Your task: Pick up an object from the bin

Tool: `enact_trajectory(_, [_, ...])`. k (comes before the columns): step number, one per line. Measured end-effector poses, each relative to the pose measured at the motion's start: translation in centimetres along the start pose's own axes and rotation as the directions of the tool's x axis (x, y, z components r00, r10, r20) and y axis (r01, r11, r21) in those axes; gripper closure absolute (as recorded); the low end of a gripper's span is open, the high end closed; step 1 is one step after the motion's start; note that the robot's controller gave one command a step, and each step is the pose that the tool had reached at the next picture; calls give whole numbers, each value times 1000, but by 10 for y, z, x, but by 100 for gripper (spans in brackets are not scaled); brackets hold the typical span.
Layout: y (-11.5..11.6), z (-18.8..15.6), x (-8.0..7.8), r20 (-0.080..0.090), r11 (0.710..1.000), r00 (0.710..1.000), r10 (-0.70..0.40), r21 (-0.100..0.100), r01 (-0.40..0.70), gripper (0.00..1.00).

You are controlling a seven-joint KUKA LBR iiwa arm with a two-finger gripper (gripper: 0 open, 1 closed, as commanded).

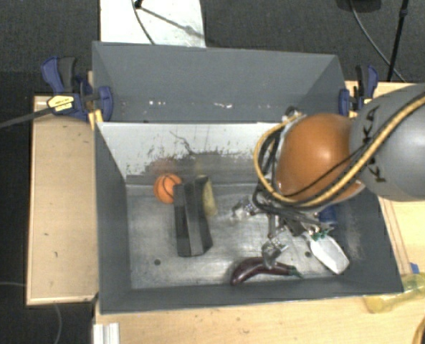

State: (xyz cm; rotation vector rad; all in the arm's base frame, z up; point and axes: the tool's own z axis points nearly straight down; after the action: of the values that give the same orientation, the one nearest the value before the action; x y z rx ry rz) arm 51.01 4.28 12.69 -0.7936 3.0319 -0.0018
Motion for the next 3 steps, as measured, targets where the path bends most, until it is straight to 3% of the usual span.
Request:
enact_trajectory(1, [9, 38, 13, -6, 999, 999, -36, -5, 36, 0])
enact_trajectory(2, [16, 52, 26, 7, 978, 978, -209, 2, 209, 100])
enact_trajectory(3, [16, 52, 26, 7, 978, 978, -209, 2, 209, 100])
